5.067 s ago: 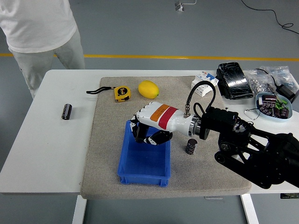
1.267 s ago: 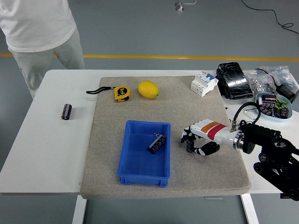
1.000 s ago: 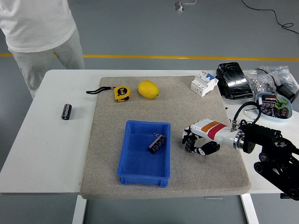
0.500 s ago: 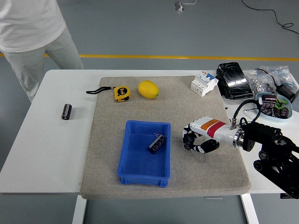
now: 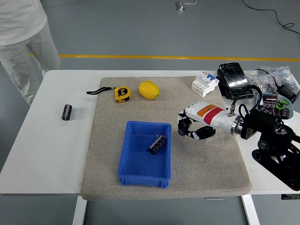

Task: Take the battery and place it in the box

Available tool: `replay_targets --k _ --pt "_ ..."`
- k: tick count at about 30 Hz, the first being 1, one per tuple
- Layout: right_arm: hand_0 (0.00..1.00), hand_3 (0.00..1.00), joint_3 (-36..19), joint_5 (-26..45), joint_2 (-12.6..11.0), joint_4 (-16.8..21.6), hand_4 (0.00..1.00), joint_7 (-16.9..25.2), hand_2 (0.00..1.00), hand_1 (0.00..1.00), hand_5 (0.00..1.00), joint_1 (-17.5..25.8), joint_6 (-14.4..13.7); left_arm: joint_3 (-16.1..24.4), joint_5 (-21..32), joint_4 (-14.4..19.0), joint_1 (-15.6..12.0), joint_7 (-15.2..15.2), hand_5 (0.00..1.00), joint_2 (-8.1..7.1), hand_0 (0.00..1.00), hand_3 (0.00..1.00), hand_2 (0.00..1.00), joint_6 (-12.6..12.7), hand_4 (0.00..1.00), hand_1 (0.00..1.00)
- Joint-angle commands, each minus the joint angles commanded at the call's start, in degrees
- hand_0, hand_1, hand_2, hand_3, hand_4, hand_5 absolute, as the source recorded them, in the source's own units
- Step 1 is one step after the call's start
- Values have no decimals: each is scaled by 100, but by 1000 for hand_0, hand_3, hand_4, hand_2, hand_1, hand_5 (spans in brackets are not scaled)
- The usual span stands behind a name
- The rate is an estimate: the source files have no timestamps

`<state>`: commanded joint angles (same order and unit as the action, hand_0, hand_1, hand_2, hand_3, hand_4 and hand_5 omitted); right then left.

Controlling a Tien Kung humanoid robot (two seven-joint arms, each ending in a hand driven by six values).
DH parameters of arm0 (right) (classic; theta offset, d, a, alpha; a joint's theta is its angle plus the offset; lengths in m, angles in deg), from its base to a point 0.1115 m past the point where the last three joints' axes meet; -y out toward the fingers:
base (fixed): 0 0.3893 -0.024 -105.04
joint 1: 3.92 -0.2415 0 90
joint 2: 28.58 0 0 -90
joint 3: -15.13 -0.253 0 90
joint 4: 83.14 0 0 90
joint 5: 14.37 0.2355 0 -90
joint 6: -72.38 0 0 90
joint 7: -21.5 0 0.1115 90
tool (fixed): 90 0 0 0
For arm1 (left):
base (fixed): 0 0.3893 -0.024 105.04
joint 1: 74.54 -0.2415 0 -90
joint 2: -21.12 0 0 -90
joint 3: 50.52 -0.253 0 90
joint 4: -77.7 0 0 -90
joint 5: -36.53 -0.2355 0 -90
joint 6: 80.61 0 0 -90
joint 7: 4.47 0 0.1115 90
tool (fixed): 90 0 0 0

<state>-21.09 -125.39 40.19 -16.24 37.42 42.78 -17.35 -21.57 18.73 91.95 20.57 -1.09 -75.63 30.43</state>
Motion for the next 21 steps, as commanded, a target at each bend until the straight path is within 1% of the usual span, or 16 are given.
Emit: replay_targets --k 6,9,11,16,17,18,21 --pt "412 471 -101 -83 43 424 597 -30 473 405 2 -131 8 22 -45 0 -5 11 604 -15 759 633 703 -5 702 684" --pt "412 471 -12 -74 103 623 597 -45 473 405 2 -220 22 27 -63 2 10 15 604 -18 759 633 703 -8 702 684" --pt "412 470 161 -18 124 771 596 -46 473 405 2 -319 40 5 -61 5 35 11 601 -24 759 634 701 -13 701 683" --pt "412 470 416 4 150 913 596 -57 473 405 2 -437 48 -16 -31 4 65 -10 601 -30 759 634 701 -13 701 683" --pt "412 470 470 12 163 923 596 -59 473 405 2 -458 46 -22 -20 3 70 -16 601 -32 759 634 701 -12 701 683" --pt "438 483 537 22 180 927 612 -62 498 416 2 -483 47 -27 -14 2 77 -19 602 -32 759 635 697 -12 701 679" --pt "438 483 726 -15 214 923 612 -87 498 416 2 -545 84 -45 -6 3 100 -24 602 -31 759 635 697 -9 701 679"
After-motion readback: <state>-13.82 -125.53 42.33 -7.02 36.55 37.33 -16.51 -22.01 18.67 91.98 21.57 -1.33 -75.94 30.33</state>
